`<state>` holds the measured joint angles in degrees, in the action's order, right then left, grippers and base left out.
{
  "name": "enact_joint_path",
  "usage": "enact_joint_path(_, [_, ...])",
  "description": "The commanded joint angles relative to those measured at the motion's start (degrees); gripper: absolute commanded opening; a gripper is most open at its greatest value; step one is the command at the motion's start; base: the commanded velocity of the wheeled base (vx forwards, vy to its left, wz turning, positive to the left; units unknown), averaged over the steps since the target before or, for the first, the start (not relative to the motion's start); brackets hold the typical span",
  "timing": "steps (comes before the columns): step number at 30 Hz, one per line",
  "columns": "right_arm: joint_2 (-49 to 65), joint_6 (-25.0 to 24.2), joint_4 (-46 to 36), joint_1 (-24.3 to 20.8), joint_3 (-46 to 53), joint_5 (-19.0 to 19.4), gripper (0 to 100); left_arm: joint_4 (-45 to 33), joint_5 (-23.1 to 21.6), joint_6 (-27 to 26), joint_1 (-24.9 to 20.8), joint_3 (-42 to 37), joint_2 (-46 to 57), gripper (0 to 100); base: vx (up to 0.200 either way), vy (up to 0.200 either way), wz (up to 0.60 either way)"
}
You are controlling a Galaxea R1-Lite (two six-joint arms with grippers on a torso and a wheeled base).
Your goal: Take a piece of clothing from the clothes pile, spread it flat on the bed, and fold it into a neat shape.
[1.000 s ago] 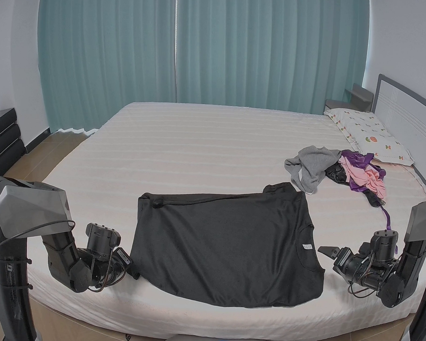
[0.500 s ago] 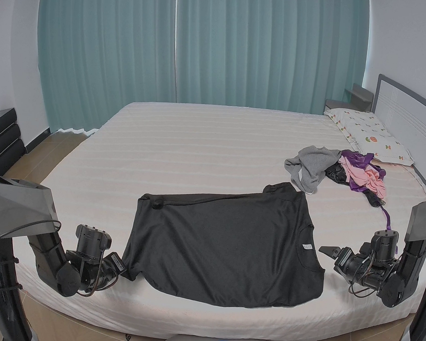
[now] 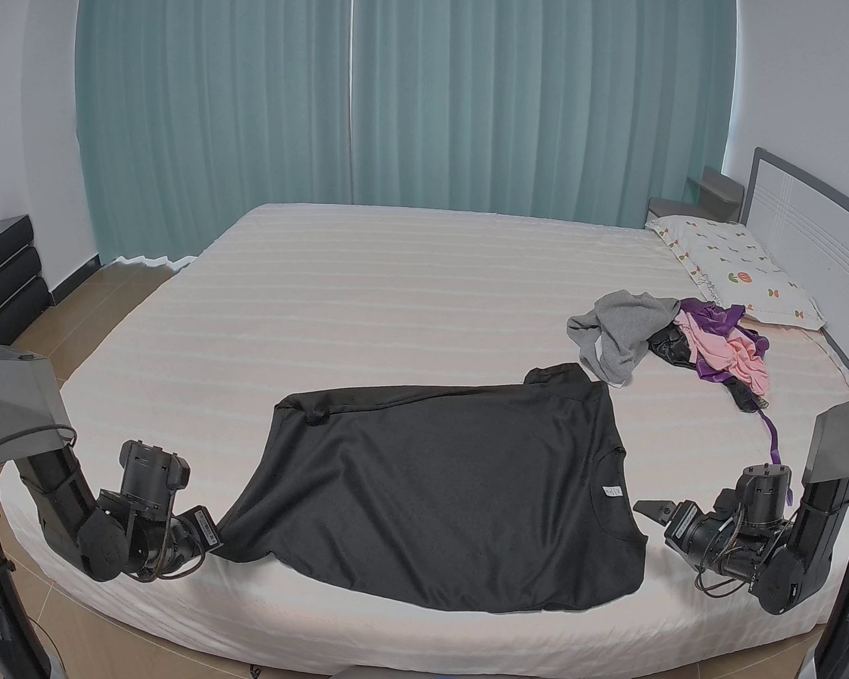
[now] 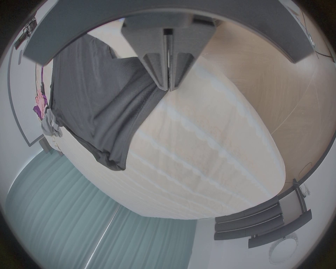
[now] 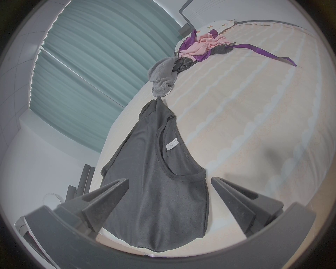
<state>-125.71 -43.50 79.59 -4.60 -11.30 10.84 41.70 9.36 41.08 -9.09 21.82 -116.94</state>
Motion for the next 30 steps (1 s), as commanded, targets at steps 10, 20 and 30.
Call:
enact_joint_path(10, [-6.4, 0.8, -0.1, 0.1, -1.7, 1.7, 100, 0.3, -1.0, -1.1, 5.3, 2.3, -0.2, 0, 0.000, 0.000, 0.00])
enact_joint_path(20, [-10.2, 4.2, -0.6, -0.4, -3.9, 2.9, 0, 0.7, -1.1, -1.1, 5.6, 2.3, -1.3, 0, 0.000, 0.000, 0.00])
enact_joint_path(30, [-8.6, 4.5, -0.8, 1.7, -13.7, 2.3, 0, 2.2, -2.3, -0.7, 5.6, 3.2, -3.2, 0, 0.000, 0.000, 0.00])
